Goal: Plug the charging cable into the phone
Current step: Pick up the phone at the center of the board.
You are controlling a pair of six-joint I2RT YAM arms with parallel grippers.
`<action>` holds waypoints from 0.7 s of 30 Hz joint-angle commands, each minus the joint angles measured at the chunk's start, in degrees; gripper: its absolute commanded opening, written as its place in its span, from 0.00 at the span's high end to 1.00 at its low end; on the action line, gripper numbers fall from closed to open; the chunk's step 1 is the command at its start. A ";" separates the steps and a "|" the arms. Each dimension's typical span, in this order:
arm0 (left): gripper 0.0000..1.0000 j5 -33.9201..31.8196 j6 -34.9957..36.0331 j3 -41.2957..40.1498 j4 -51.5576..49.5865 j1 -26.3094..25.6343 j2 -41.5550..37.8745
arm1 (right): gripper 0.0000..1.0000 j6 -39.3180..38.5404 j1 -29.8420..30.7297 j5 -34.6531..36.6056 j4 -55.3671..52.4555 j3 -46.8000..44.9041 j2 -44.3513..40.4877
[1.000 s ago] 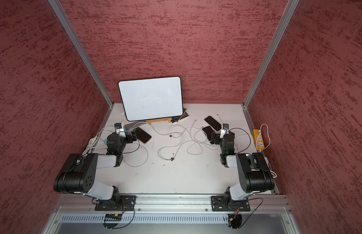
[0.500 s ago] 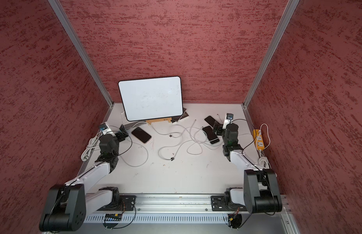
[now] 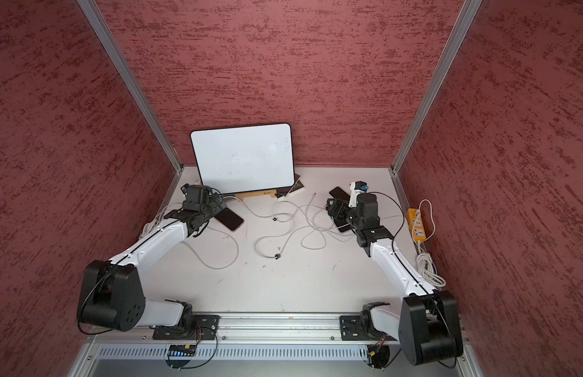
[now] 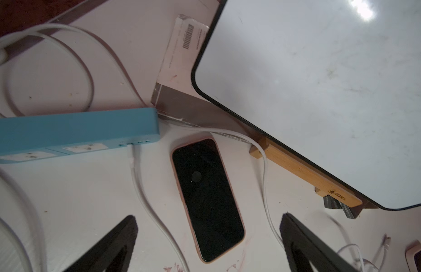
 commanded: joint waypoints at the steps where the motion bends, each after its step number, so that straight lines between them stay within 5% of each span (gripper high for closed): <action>1: 0.02 -1.35 -6.37 6.56 -13.52 -2.77 8.32 | 0.10 -0.08 2.67 -1.36 -4.88 0.05 -1.84; 5: 0.02 -0.27 -8.50 13.12 -18.47 -3.30 16.69 | 0.09 -0.38 3.86 -1.72 -5.60 -0.10 -1.65; 21: 0.01 1.56 -8.90 18.50 -16.63 -1.83 25.45 | 0.07 0.48 5.55 -2.96 -3.41 -0.45 0.59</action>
